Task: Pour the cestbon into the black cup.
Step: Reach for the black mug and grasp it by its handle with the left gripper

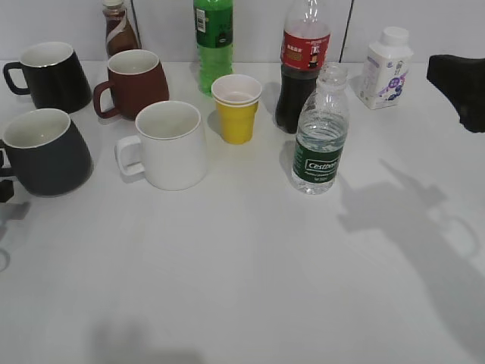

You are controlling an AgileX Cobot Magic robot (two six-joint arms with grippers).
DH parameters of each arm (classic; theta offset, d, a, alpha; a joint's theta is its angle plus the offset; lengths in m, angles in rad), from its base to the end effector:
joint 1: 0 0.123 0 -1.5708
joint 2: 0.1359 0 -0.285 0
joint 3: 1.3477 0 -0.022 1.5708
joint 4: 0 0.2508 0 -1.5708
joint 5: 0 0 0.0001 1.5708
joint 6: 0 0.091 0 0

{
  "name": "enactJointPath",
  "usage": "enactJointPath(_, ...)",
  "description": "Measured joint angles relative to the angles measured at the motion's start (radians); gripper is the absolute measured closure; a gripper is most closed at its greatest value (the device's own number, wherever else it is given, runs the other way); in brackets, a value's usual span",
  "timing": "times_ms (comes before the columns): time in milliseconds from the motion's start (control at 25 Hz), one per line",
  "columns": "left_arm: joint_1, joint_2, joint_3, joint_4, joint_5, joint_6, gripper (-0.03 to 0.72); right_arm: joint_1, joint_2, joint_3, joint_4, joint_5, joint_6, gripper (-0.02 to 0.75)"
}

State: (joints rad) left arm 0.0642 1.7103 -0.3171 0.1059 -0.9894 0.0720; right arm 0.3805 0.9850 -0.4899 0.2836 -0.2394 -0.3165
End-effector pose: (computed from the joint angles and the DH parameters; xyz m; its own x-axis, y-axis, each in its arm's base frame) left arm 0.2504 0.0080 0.1324 -0.3079 0.1099 -0.9450 0.0603 0.9936 0.0959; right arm 0.1920 0.0703 0.2842 -0.1514 -0.1042 -0.9830 -0.3163 0.9472 -0.0517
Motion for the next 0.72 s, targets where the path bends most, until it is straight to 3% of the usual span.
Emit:
enactJointPath(480,0.000,0.092,-0.064,0.010,-0.029,0.000,0.427,0.001,0.000,0.000,0.000,-0.001,0.002,0.149)
enactJointPath(720,0.002,0.110,-0.098,0.036,-0.040,-0.007,0.634,0.001,0.024,0.000,0.000,0.001,0.022,0.149)
